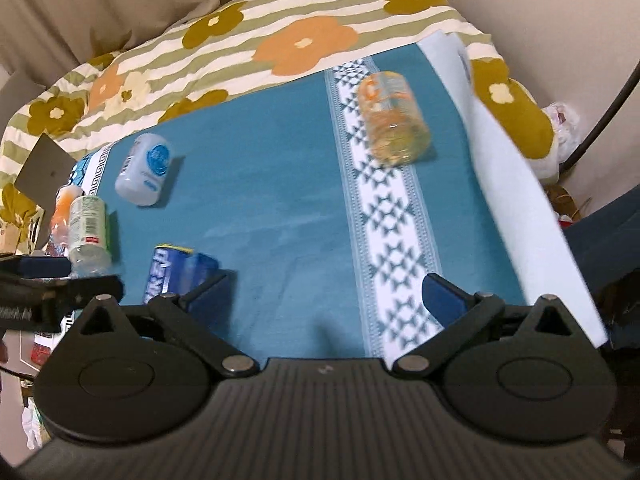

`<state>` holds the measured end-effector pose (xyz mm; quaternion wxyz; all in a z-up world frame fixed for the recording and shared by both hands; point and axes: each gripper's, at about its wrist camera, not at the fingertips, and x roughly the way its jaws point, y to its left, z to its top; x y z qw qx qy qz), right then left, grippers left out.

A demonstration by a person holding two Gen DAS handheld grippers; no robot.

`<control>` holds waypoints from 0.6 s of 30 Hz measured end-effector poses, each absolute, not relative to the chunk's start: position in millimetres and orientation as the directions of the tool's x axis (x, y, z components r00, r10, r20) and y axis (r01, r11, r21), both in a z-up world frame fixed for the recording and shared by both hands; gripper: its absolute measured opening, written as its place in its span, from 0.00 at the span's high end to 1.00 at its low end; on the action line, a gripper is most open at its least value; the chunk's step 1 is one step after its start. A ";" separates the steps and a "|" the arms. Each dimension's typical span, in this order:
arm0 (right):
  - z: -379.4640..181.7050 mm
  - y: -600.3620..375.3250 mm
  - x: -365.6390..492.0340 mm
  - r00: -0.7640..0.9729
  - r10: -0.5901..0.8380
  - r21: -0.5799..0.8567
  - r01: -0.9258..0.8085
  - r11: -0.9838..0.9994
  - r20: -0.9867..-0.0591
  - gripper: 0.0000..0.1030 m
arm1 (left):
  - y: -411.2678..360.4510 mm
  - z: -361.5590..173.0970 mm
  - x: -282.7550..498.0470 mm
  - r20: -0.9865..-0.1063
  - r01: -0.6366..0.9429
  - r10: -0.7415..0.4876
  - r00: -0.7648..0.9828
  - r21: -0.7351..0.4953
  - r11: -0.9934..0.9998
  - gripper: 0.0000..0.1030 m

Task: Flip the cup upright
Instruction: 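Lift the blue cup with the right tool and rotate it upright, then grasp the upright blue cup with the left tool while the right tool releases it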

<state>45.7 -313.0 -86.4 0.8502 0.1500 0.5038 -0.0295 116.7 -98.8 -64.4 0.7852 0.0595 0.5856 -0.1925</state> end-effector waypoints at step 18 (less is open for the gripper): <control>-140.4 -335.1 73.5 0.408 0.250 0.276 0.003 0.961 -0.878 0.00 | -139.4 -122.0 154.5 -0.992 0.307 -0.101 0.079 -0.072 0.949 0.25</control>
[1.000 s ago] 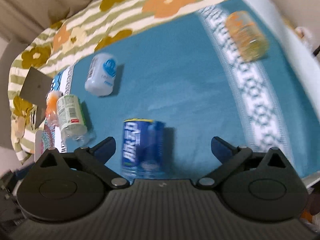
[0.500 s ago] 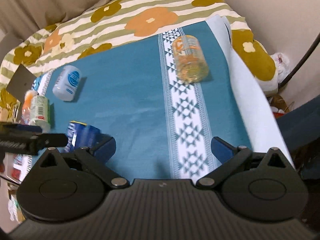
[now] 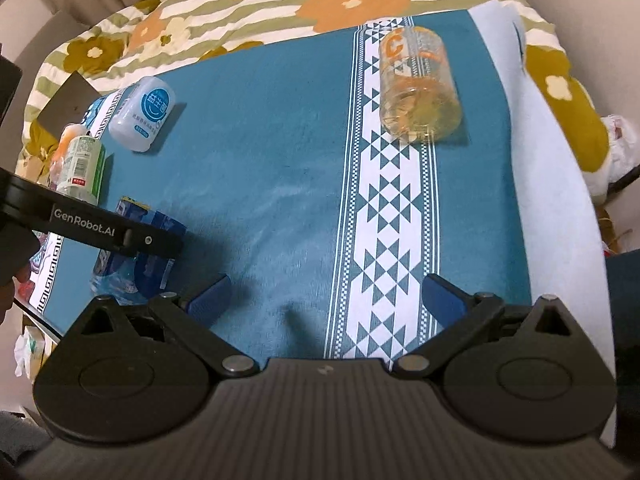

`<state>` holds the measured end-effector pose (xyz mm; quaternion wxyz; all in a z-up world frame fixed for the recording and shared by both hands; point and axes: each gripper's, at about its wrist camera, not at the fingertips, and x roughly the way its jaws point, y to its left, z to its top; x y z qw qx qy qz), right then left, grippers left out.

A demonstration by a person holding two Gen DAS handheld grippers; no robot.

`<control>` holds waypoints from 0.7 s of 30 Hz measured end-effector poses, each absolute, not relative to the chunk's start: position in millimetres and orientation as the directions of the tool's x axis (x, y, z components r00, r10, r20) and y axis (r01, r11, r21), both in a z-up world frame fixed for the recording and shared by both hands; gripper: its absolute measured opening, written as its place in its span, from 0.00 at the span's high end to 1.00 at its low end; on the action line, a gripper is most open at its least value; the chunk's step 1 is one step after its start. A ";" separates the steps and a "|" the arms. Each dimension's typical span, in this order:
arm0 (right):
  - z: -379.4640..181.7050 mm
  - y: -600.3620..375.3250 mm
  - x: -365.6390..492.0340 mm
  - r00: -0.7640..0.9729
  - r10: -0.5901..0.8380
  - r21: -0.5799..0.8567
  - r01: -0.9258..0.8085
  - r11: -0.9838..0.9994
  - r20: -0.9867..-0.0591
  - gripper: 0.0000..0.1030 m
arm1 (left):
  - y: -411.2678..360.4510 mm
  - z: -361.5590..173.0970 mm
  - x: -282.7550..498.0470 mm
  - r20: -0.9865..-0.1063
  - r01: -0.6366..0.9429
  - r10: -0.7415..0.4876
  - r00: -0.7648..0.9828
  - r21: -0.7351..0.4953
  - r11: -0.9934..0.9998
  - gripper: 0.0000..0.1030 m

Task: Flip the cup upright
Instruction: 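Grasp the upright blue cup with the left tool while the right tool releases it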

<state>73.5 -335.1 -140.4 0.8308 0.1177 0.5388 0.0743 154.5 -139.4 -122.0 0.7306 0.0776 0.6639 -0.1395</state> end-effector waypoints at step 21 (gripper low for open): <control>-147.9 -336.5 82.2 0.390 0.300 0.325 -0.002 0.946 -0.870 0.00 | -130.3 -111.7 151.7 -0.986 0.278 -0.135 0.094 -0.104 0.955 0.35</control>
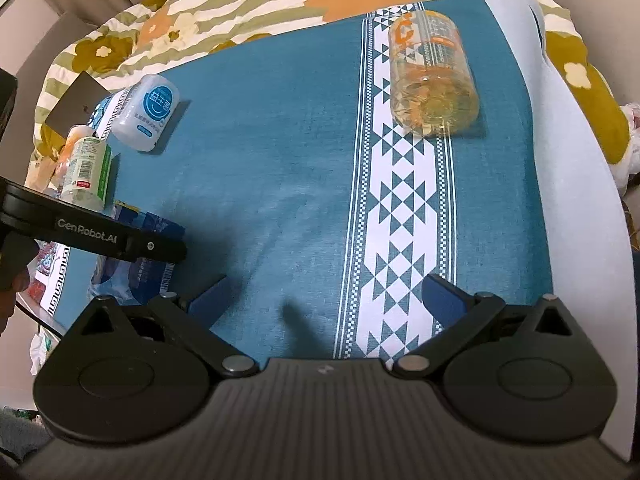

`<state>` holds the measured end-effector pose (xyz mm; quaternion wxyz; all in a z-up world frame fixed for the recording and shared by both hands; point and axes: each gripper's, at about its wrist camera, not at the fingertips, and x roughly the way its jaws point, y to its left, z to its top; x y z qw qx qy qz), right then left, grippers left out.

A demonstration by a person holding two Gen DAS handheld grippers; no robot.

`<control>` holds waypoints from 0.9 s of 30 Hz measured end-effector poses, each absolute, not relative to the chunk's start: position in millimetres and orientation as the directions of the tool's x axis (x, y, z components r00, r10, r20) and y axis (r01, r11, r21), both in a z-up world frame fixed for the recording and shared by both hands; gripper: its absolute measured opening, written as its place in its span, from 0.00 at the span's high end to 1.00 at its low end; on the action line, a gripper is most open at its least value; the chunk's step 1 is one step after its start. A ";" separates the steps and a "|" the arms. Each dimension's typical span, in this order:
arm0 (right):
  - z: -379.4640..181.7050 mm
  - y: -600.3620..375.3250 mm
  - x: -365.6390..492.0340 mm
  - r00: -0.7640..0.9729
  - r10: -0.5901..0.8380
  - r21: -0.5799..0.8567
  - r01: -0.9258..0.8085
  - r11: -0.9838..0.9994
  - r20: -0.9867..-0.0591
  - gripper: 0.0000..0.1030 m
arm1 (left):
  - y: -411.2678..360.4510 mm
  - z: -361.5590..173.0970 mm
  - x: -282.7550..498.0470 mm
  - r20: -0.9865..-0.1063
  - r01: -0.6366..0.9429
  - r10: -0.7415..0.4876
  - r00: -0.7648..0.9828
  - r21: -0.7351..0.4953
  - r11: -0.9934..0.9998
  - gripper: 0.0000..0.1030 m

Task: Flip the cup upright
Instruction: 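Grasp the upright blue cup with the left tool while the right tool releases it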

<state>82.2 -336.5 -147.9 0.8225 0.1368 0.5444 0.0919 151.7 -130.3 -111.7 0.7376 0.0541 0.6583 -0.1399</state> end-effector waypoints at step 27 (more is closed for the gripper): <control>-159.0 -294.4 69.5 0.425 0.201 0.165 -0.120 0.979 -0.883 0.00 | -86.1 -129.6 69.4 -0.525 0.168 -0.246 0.815 -0.193 0.967 0.35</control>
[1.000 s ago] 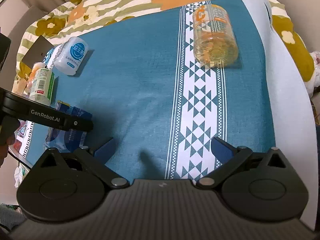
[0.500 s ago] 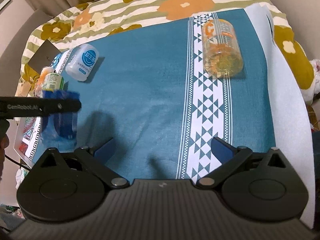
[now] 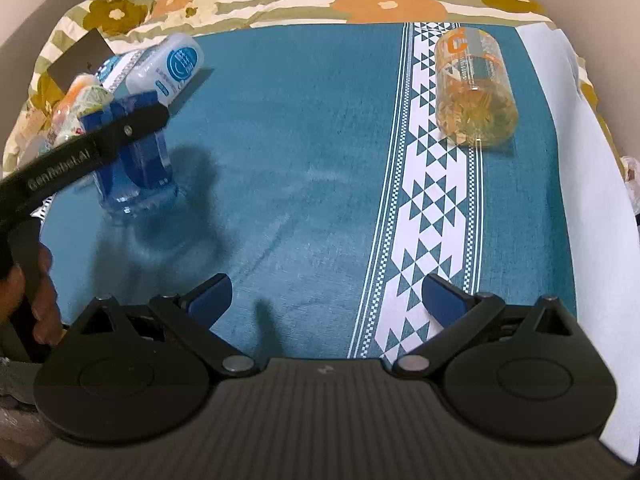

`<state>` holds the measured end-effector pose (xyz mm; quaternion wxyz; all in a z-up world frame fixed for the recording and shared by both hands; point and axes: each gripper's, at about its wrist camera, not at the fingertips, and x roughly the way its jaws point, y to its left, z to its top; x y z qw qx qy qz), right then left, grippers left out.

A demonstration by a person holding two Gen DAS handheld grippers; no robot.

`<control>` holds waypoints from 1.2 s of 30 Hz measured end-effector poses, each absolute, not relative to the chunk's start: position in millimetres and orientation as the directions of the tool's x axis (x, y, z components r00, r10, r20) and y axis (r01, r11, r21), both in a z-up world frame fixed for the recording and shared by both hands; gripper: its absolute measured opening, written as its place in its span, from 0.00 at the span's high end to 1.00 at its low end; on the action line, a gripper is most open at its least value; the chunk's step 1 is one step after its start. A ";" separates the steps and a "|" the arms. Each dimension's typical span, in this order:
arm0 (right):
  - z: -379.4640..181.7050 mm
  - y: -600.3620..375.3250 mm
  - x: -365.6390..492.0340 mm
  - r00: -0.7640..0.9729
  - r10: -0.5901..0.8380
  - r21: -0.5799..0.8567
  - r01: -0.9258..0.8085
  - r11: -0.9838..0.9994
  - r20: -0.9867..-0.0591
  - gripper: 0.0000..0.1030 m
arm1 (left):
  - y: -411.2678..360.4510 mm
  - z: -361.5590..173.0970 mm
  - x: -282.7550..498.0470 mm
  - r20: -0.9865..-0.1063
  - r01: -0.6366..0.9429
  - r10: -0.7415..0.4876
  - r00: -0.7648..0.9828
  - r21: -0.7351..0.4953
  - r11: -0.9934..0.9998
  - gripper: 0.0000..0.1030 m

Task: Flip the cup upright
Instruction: 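Grasp the upright blue cup with the left tool while the right tool releases it, then lower the blue cup upright onto the cloth and open the left tool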

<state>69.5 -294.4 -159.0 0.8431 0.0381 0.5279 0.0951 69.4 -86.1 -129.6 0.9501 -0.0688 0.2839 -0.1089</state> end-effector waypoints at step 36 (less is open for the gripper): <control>-168.9 -282.2 60.5 0.413 0.225 0.165 -0.177 0.970 -0.882 0.00 | -91.0 -121.6 48.6 -0.710 0.218 -0.166 0.685 -0.018 0.976 0.02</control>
